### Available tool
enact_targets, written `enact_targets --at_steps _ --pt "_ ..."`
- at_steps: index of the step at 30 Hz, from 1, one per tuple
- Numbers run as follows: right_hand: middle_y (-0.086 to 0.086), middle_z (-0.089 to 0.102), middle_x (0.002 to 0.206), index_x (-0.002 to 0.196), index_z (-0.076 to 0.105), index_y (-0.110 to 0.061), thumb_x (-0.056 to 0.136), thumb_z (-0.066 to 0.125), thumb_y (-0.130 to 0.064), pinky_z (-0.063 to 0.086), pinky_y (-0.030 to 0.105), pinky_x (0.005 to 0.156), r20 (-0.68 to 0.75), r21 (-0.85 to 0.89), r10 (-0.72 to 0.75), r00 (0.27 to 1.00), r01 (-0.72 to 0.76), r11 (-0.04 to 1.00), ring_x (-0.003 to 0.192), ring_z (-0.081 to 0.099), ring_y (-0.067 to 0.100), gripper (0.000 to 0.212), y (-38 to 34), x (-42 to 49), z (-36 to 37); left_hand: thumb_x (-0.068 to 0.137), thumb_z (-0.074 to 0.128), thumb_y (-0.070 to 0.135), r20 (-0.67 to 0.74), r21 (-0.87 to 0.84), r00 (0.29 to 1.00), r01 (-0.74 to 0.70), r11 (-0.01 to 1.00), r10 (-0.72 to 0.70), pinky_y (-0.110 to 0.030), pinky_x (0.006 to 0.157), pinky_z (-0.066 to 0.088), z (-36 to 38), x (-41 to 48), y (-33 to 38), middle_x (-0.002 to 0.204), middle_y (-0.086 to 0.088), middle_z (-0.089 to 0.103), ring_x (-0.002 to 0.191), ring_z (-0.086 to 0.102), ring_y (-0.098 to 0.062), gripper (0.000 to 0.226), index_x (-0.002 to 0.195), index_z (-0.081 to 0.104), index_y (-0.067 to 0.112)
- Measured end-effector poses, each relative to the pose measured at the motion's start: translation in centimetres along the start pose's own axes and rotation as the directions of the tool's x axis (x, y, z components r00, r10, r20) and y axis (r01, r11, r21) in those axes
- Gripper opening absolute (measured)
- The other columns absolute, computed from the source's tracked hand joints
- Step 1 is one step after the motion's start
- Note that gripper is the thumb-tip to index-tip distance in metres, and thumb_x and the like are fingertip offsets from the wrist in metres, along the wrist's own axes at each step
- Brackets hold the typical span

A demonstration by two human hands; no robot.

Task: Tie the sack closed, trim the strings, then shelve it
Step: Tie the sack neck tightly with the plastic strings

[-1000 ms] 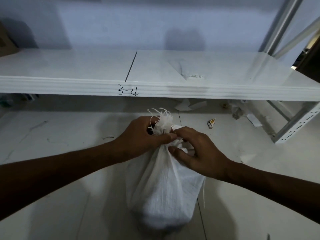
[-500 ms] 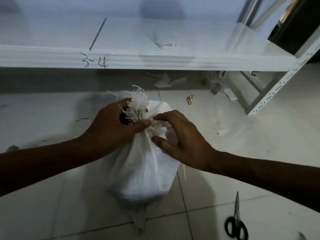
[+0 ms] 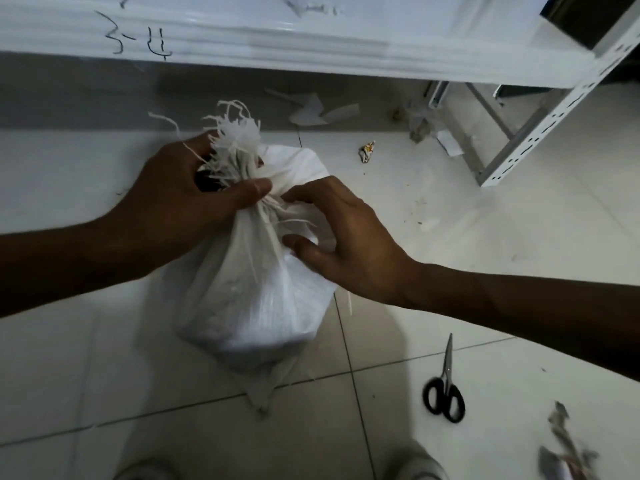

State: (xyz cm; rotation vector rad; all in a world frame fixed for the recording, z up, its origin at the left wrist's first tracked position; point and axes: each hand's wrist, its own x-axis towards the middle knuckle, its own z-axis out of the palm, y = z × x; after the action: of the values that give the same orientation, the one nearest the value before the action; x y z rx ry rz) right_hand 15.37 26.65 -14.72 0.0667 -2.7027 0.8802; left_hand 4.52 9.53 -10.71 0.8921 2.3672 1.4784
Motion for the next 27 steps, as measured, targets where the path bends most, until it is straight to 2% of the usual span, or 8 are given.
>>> enact_targets --at_steps 4,7,10,16,19,22,27 --pt "0.001 0.06 0.123 0.126 0.056 -0.011 0.086 0.069 -0.027 0.049 0.034 0.092 0.0 0.001 -0.006 1.0 0.006 1.0 0.112 0.054 0.011 0.045 0.1 0.0 0.2 0.071 0.074 0.041 -0.017 0.026 1.0 -0.019 0.999 0.02 0.003 0.072 0.046 -0.1 0.0 -0.3 0.079 0.032 0.068 0.081 0.063 0.021 0.024 0.092 0.063 0.044" --pt "0.002 0.06 0.123 0.128 0.055 -0.011 0.087 0.068 -0.028 0.046 0.025 0.091 0.008 -0.013 -0.017 1.0 0.017 1.0 0.11 0.053 0.009 0.046 0.2 -0.2 0.2 0.076 0.075 0.034 -0.022 0.072 0.999 -0.043 0.996 0.045 0.005 0.07 0.044 -0.2 0.1 -0.3 0.077 0.036 0.066 0.08 0.061 0.024 0.023 0.092 0.061 0.045" --pt "0.003 0.058 0.126 0.131 0.053 -0.011 0.088 0.067 -0.03 0.041 0.019 0.091 0.038 -0.05 -0.022 0.999 0.023 0.998 0.111 0.053 0.011 0.049 0.4 -0.4 0.2 0.079 0.074 0.032 -0.038 0.109 0.998 -0.052 0.993 0.057 0.006 0.07 0.043 -0.1 0.3 -0.3 0.082 0.029 0.064 0.078 0.059 0.026 0.024 0.098 0.062 0.041" --pt "0.002 0.058 0.129 0.133 0.051 -0.013 0.088 0.066 -0.033 0.047 0.031 0.097 0.049 -0.059 -0.019 0.999 0.022 0.998 0.115 0.054 0.014 0.051 0.4 -0.5 0.6 0.079 0.074 0.034 -0.047 0.131 0.998 -0.039 0.991 0.045 -0.007 0.075 0.046 0.0 0.4 -0.3 0.089 0.027 0.064 0.083 0.061 0.02 0.025 0.101 0.063 0.037" --pt "0.003 0.059 0.127 0.132 0.052 -0.012 0.089 0.066 -0.032 0.049 0.034 0.096 0.045 -0.05 -0.034 0.998 0.036 0.998 0.113 0.056 0.015 0.049 0.4 -0.7 0.7 0.079 0.074 0.034 -0.035 0.141 0.998 -0.043 0.989 0.049 0.0 0.069 0.046 0.1 0.3 -0.4 0.087 0.027 0.064 0.08 0.061 0.021 0.021 0.097 0.063 0.037" --pt "0.003 0.059 0.128 0.132 0.052 -0.012 0.089 0.066 -0.031 0.048 0.031 0.096 0.048 -0.055 -0.045 0.998 0.047 0.997 0.113 0.055 0.014 0.049 0.5 -0.8 0.6 0.08 0.074 0.033 -0.036 0.147 0.998 -0.041 0.988 0.046 0.006 0.068 0.042 0.1 0.3 -0.4 0.086 0.027 0.063 0.077 0.059 0.024 0.021 0.098 0.064 0.035" --pt "0.004 0.057 0.128 0.133 0.052 -0.01 0.091 0.065 -0.029 0.048 0.034 0.096 0.047 -0.061 -0.076 0.996 0.079 0.995 0.115 0.054 0.017 0.047 0.5 -1.5 0.3 0.082 0.073 0.031 -0.044 0.133 0.998 -0.039 0.99 0.045 0.007 0.069 0.041 0.2 0.1 -0.5 0.088 0.026 0.064 0.078 0.058 0.025 0.022 0.102 0.065 0.032"
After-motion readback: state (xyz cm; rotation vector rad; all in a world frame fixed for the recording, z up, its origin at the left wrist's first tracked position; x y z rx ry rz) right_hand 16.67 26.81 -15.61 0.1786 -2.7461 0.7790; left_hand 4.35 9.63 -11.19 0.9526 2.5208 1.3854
